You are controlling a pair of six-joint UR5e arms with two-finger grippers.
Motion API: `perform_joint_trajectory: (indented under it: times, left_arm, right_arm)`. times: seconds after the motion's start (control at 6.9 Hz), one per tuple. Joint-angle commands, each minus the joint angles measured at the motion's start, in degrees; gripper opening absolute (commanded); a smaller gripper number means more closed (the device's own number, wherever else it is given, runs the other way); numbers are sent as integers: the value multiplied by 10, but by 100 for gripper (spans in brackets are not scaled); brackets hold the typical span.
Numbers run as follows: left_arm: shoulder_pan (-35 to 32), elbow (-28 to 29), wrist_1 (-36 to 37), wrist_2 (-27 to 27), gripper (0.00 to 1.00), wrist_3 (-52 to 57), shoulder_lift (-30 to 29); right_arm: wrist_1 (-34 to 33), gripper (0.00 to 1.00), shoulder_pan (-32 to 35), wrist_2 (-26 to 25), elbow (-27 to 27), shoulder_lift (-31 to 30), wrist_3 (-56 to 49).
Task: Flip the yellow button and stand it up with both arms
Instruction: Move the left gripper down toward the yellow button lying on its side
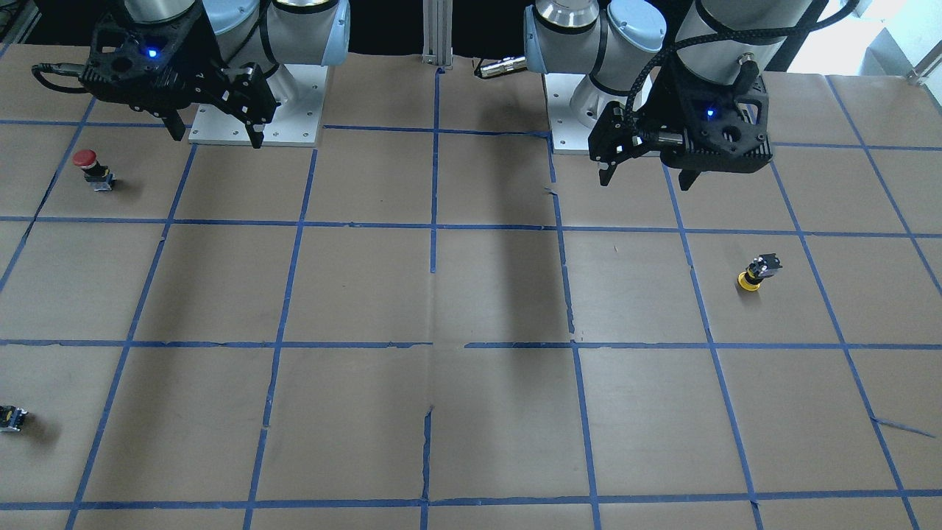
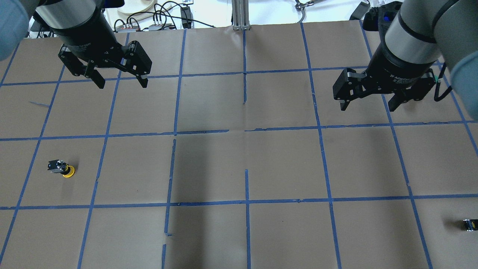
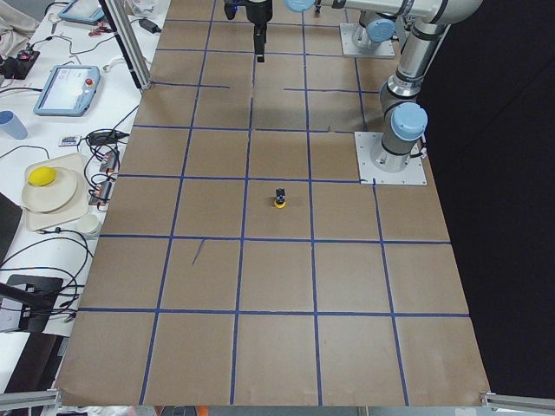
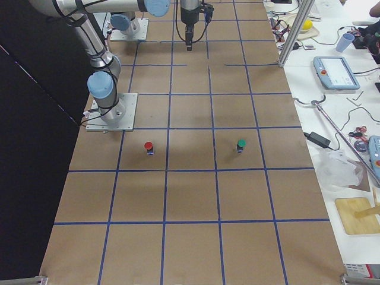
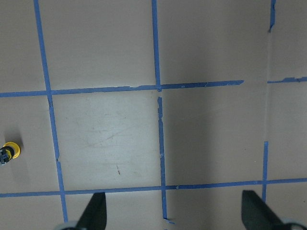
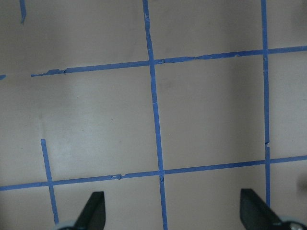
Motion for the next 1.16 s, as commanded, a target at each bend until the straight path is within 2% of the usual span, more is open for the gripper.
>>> perform_joint_trajectory:
  times: [0.0, 0.29, 0.72, 0.87, 1.01]
  left_arm:
    - [0, 0, 0, -2, 100, 0, 0]
    - [17, -16, -4, 7, 100, 14, 4]
    - [169, -50, -16, 7, 100, 180, 0]
    - [214, -72, -11, 40, 100, 244, -5]
    - [237, -94, 5, 66, 100, 247, -10]
  right_arm:
    - [2, 100, 0, -2, 0, 0, 0]
    - [2, 100, 0, -2, 1, 0, 0]
    - [2, 100, 0, -2, 1, 0, 0]
    - [3, 100, 0, -2, 1, 0, 0]
    - [1, 100, 0, -2, 1, 0, 0]
